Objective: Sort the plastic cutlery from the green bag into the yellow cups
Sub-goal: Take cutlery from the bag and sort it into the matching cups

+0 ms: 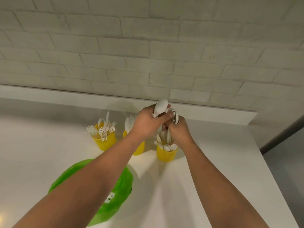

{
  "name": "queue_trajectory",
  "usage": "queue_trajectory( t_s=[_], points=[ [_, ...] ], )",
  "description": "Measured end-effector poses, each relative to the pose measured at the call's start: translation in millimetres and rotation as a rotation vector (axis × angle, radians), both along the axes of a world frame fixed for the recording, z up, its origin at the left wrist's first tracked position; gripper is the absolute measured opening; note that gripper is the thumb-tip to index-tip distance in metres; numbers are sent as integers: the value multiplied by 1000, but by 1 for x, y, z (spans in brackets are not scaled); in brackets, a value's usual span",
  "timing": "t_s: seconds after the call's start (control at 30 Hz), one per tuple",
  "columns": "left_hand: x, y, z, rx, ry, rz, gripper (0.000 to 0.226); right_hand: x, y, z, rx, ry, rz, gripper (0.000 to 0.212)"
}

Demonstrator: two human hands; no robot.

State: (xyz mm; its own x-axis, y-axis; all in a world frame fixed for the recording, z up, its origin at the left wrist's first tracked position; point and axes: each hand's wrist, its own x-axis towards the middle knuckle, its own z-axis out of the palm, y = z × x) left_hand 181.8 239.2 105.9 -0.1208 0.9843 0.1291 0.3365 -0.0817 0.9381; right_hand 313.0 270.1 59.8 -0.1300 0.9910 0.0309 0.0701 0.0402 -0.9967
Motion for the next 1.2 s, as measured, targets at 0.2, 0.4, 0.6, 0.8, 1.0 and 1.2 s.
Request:
queue_trajectory(
  t_s=[0.2, 0.4, 0.6, 0.8, 1.0, 1.2],
  points=[
    [-9, 10, -16, -93, 51, 52, 10, 11, 5, -9, 72, -103, 20, 10],
    [-5, 1, -13, -122, -126, 92, 16, 13, 0, -10, 208, -84, 16, 64],
    [-8, -3, -9, -310, -577, -2, 19, 19, -6, -13, 397, -244, -60, 45],
    [-9, -7, -4, -326, -591, -104, 19, 27, -5, -27, 605, -716, 10, 32],
    [-3, -8, -2, -265, -551, -96, 20, 31, -9, -17, 851, -689, 20, 38],
    [1, -12, -4, -313, -640, -79, 19, 42, -4, -48, 1033, -831, 166, 23]
  ],
)
